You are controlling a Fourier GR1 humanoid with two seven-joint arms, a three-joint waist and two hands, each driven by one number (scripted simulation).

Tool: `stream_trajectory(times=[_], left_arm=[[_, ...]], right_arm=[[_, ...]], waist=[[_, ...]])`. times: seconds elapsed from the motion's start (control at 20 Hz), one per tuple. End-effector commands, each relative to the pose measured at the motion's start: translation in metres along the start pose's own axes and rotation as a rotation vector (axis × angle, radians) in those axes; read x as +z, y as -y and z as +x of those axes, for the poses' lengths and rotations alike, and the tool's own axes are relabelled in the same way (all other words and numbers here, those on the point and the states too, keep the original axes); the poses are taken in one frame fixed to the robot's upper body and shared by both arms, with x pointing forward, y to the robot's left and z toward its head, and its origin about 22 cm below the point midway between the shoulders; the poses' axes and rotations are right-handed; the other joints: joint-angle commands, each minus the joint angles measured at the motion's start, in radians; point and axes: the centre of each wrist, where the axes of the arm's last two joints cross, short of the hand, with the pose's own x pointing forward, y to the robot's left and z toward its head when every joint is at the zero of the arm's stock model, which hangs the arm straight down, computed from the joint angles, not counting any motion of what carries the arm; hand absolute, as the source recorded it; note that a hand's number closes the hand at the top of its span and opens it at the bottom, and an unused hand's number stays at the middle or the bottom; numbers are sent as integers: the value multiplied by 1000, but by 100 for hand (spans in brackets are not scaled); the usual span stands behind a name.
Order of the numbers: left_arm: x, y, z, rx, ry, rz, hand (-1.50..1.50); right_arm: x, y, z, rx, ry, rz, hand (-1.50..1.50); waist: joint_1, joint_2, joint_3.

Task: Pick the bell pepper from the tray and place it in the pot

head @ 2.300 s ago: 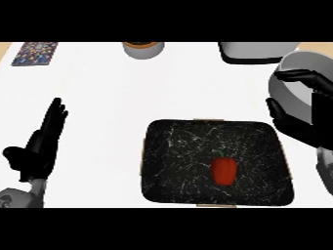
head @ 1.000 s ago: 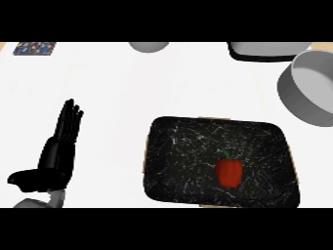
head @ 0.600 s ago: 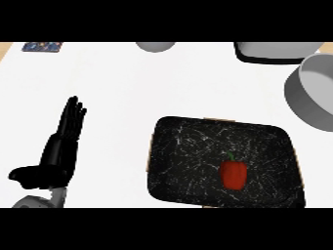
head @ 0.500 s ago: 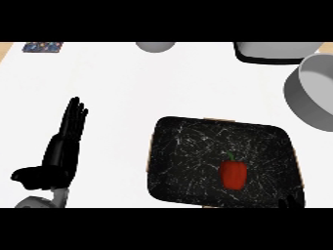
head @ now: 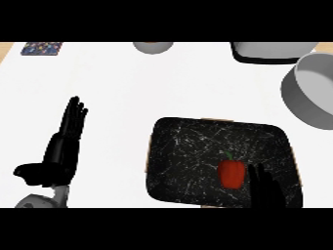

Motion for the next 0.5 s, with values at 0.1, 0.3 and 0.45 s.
stream_trajectory(times=[0.1,0.3,0.45], left_arm=[[10,8,-6,3,-6,22,0],[7,5,8,3,-10,10,0],[8,-1,5,3,-28,-2,0]], right_arm=[[-19,-29,22,23,0,9,-150],[-27,-14,28,26,-11,15,-150],[-30,-20,14,24,-10,22,-150]], waist=[[-4,-3,1],[-5,-4,1],[-7,-4,1]])
